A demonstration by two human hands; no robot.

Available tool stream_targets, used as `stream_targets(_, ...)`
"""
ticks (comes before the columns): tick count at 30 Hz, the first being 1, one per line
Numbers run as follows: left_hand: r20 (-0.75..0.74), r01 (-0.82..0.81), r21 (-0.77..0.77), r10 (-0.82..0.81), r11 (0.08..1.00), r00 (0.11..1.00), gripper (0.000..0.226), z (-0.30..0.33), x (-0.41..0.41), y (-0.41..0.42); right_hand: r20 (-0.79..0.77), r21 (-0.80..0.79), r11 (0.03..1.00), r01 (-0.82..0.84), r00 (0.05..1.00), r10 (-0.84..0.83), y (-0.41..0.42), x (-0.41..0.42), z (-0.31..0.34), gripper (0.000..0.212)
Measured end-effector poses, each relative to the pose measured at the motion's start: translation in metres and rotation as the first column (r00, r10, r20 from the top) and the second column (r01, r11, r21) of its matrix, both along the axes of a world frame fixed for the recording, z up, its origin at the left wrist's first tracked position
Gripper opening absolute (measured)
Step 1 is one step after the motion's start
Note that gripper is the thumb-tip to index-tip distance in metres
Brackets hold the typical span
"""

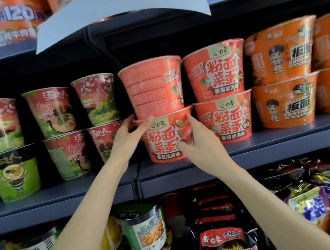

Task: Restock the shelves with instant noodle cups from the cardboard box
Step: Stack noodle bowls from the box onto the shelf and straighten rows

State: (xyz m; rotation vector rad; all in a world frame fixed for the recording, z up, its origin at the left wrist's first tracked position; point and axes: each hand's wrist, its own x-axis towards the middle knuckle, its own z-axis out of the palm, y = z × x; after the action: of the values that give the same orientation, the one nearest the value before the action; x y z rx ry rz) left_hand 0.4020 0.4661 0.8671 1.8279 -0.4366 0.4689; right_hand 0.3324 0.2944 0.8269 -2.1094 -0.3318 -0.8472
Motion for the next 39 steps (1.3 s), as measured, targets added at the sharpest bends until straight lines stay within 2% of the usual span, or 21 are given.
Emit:
stream_targets(4,0.003,0.051,0.025,-0.051,0.998,0.999,0.114,0.002,-0.005,-0.001,0.014,0.009,1.000,-0.012,1.000,0.012,-0.005,-0.003,0.000,0.068)
stream_targets(6,0.019,0.045,0.011,-0.045,0.999,0.999,0.109,0.009,-0.014,-0.002,0.100,0.046,0.999,0.013,0.995,-0.017,-0.009,-0.003,0.003,0.058)
stream_targets(9,0.193,-0.041,-0.141,0.068,0.989,0.979,0.075,0.022,-0.027,0.000,0.253,0.106,0.985,0.133,0.955,-0.156,-0.014,-0.003,0.019,0.053)
stream_targets(12,0.354,-0.056,-0.152,0.107,0.987,0.929,0.058,0.028,-0.044,-0.007,0.212,0.080,0.989,0.121,0.968,-0.135,-0.010,0.005,0.043,0.054)
stream_targets(15,0.317,0.024,-0.041,-0.010,0.999,0.948,0.073,0.020,-0.048,-0.017,0.130,0.060,0.996,0.064,0.989,-0.071,0.004,0.014,0.056,0.057)
stream_targets(17,0.311,0.012,-0.006,-0.010,1.000,0.950,0.084,0.019,-0.045,-0.017,0.150,0.039,0.998,0.048,0.987,-0.054,0.014,0.011,0.055,0.059)
stream_targets(19,0.276,0.042,-0.022,-0.034,0.999,0.960,0.083,0.024,-0.038,-0.011,0.201,-0.026,0.997,0.069,0.978,-0.063,0.024,-0.001,0.048,0.061)
stream_targets(23,0.119,0.198,-0.094,-0.186,0.976,0.975,0.070,0.035,-0.020,0.000,0.257,-0.183,0.976,0.115,0.964,-0.066,0.032,-0.021,0.033,0.064)
stream_targets(27,0.065,0.239,-0.033,-0.237,0.970,0.969,0.085,0.038,-0.004,0.004,0.200,-0.081,0.984,0.159,0.970,-0.140,0.019,-0.005,0.047,0.063)
stream_targets(30,0.069,0.230,-0.023,-0.228,0.973,0.971,0.081,0.039,0.000,-0.002,0.109,-0.041,0.991,0.128,0.986,-0.123,0.018,0.008,0.053,0.070)
stream_targets(39,0.032,0.284,-0.088,-0.282,0.955,0.959,0.075,0.038,0.014,-0.004,0.142,-0.057,0.986,0.157,0.979,-0.148,0.027,0.012,0.046,0.072)
